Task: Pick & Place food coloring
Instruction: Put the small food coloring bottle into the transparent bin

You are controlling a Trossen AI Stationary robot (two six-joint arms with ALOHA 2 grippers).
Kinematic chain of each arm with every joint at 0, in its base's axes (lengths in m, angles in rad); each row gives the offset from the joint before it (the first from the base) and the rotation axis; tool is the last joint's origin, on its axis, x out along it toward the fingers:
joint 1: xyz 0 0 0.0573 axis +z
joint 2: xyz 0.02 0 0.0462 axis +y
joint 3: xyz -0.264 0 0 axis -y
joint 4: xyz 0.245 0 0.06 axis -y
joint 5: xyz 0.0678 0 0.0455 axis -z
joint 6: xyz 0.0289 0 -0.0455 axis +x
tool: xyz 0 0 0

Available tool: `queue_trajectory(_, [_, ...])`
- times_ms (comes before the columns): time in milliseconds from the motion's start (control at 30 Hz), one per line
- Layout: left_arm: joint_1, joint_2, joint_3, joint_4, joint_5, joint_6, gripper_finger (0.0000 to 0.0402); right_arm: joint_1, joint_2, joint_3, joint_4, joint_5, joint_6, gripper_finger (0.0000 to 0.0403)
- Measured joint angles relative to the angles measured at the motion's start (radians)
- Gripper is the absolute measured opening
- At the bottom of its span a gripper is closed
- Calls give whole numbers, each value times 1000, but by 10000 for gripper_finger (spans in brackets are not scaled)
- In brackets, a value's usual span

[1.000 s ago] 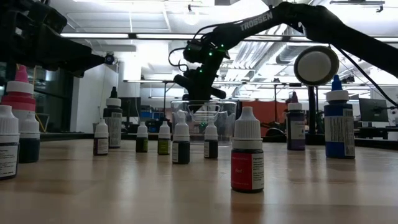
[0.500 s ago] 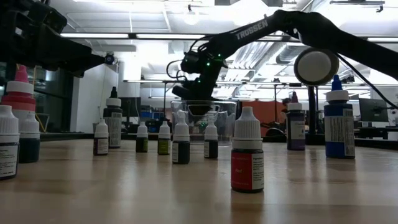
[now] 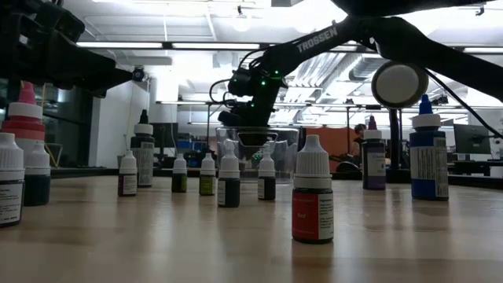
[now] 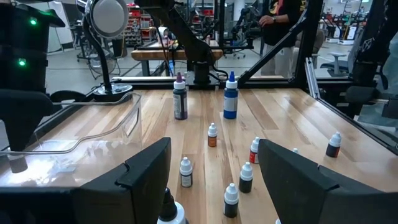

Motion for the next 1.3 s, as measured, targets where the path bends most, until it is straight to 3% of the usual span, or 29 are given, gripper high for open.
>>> queue_trajectory(533, [0,0,0,0,-1,0,239,-6,0,0,20,-19,-138,55])
queue_trajectory(1300, [0,0,0,0,-2,0,239,-5,11,0,70,-17,-176,55])
